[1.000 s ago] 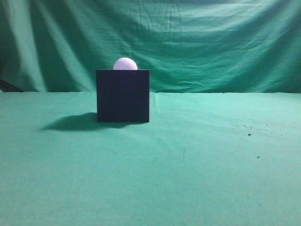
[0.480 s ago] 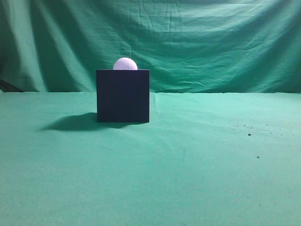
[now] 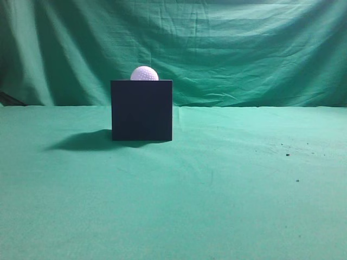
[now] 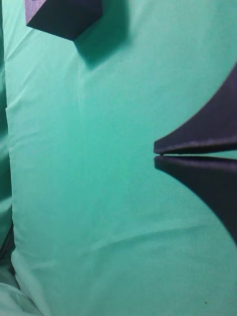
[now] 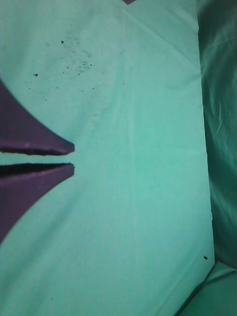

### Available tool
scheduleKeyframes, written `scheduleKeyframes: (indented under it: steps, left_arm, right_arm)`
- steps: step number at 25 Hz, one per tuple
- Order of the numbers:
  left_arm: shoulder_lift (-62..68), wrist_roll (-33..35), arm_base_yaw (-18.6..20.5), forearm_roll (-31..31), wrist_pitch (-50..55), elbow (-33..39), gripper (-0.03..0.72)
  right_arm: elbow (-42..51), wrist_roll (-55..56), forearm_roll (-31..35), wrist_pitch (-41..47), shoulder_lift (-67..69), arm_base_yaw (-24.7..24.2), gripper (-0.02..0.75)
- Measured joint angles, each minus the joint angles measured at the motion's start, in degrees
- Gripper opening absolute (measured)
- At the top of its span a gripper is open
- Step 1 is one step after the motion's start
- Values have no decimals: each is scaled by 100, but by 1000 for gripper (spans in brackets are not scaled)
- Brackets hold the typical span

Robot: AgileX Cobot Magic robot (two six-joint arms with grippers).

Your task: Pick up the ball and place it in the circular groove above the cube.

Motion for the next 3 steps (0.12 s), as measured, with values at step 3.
scheduleKeyframes:
  steps: [3]
  left_arm:
    - [0, 0, 0, 0, 0, 0, 0]
  right_arm:
    - [0, 0, 0, 0, 0, 0, 0]
